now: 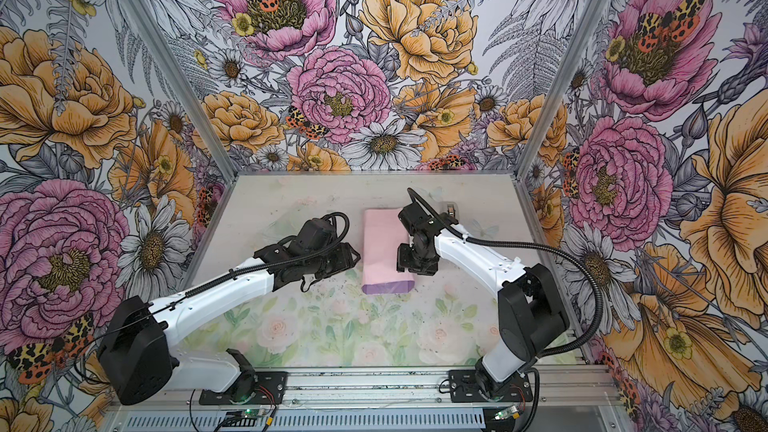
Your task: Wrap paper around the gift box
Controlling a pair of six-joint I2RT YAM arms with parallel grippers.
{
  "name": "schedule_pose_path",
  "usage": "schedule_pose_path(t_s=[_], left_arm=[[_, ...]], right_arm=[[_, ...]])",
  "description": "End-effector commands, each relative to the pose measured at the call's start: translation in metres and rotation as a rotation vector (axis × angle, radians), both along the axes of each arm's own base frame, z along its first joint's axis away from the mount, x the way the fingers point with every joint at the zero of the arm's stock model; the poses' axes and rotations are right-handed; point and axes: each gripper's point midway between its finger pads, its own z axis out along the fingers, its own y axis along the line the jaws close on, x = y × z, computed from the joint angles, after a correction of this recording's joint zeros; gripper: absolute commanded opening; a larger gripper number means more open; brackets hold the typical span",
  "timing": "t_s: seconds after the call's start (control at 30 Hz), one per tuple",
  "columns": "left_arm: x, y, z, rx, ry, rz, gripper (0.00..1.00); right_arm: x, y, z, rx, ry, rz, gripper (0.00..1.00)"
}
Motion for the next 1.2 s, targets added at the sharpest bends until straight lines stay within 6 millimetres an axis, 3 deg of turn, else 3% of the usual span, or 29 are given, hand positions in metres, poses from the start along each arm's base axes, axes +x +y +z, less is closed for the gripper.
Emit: schedule_pose_path(t_s=[0.0, 0.27, 0.57, 0.63, 0.7, 0.77, 0.8, 1.07, 1.17], left_arm=[[0.003, -0.002, 0.000, -0.012, -0.021, 0.025, 0.59], [0.002, -0.008, -0.008, -0.023, -0.002, 0.007, 0.59], [-0.003, -0.015, -0.011, -0.035, 0.005, -0.021, 0.58], [-0.004, -0.016, -0.012, -0.038, 0.006, -0.026, 0.58], [-0.006, -0.017, -0.013, -0.044, 0.009, -0.033, 0.58], [-0.009, -0.019, -0.014, -0.054, 0.018, -0.042, 0.58], [-0.010, -0.021, -0.015, -0.059, 0.023, -0.048, 0.59], [-0.022, -0.029, -0.034, -0.050, 0.073, -0.050, 0.54], [-0.026, -0.030, -0.042, -0.040, 0.096, -0.048, 0.54]], right_arm=[[0.017, 0.006, 0.004, -0.004, -0.045, 0.033, 0.61], [0.010, 0.015, -0.007, 0.032, 0.020, 0.060, 0.59], [0.003, 0.013, -0.011, 0.041, 0.043, 0.052, 0.32], [0.003, 0.013, -0.010, 0.046, 0.044, 0.050, 0.30], [0.002, 0.014, -0.009, 0.061, 0.054, 0.046, 0.37], [0.002, 0.011, -0.007, 0.070, 0.052, 0.029, 0.53], [0.002, 0.010, -0.005, 0.072, 0.049, 0.026, 0.55], [-0.011, 0.012, -0.018, 0.093, 0.114, 0.040, 0.56], [-0.013, 0.011, -0.021, 0.092, 0.122, 0.045, 0.52]])
